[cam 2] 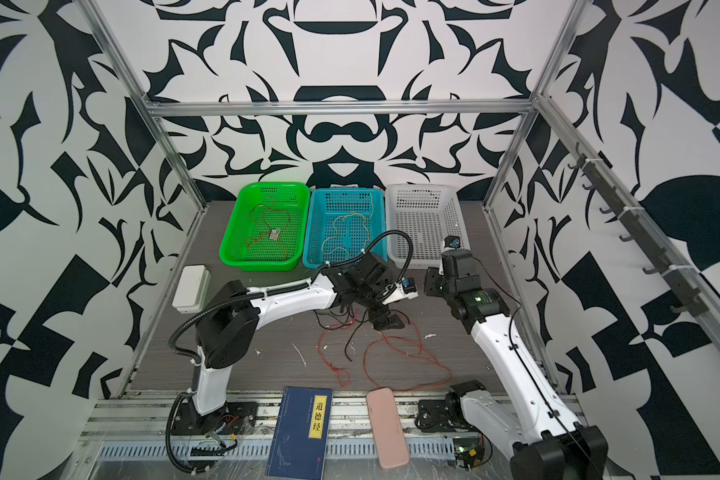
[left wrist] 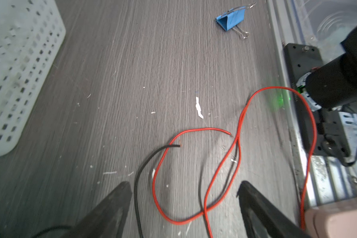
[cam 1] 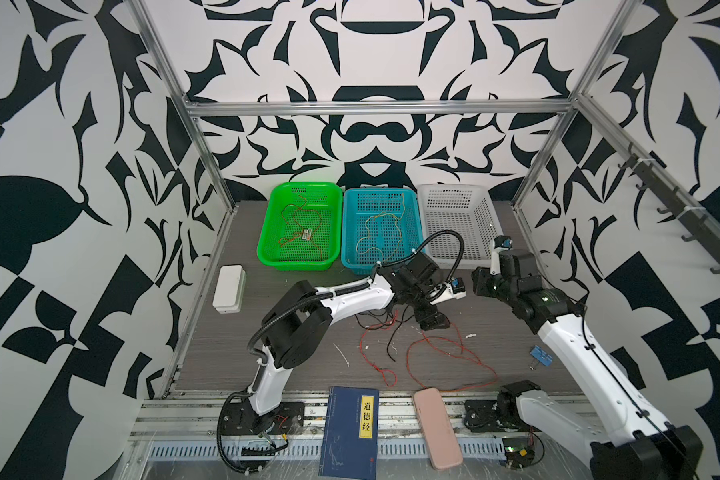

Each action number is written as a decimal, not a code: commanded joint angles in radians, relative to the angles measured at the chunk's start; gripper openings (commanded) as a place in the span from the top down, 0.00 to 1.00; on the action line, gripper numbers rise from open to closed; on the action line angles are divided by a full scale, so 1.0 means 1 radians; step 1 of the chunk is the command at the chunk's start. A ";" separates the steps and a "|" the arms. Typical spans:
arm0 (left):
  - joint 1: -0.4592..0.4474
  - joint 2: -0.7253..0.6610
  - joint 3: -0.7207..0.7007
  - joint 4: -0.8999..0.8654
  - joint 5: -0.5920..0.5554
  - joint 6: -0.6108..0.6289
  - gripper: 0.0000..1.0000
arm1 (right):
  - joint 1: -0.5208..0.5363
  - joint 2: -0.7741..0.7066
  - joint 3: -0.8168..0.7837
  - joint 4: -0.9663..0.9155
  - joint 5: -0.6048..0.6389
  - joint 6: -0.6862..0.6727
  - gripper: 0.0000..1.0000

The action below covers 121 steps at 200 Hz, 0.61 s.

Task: Untangle and sort cables by color
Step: Pick up the cable from the bottom-right of the table.

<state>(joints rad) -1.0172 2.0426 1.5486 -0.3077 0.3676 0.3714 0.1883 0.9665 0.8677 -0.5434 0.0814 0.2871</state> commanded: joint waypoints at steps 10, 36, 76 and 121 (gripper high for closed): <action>-0.042 0.091 0.064 -0.091 -0.034 0.066 0.19 | -0.023 -0.023 0.014 -0.004 -0.015 -0.019 0.54; -0.059 0.143 0.069 -0.088 -0.059 0.073 0.18 | -0.039 -0.028 0.016 -0.003 -0.036 -0.020 0.55; -0.081 0.199 0.067 -0.072 -0.129 0.109 0.18 | -0.045 -0.028 0.005 0.012 -0.063 -0.014 0.55; -0.080 0.219 0.073 -0.059 -0.173 0.120 0.41 | -0.044 -0.037 -0.011 0.020 -0.071 -0.014 0.56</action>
<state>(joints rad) -1.0954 2.2223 1.6058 -0.3386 0.2230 0.4683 0.1471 0.9539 0.8635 -0.5526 0.0257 0.2810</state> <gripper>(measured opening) 0.681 0.443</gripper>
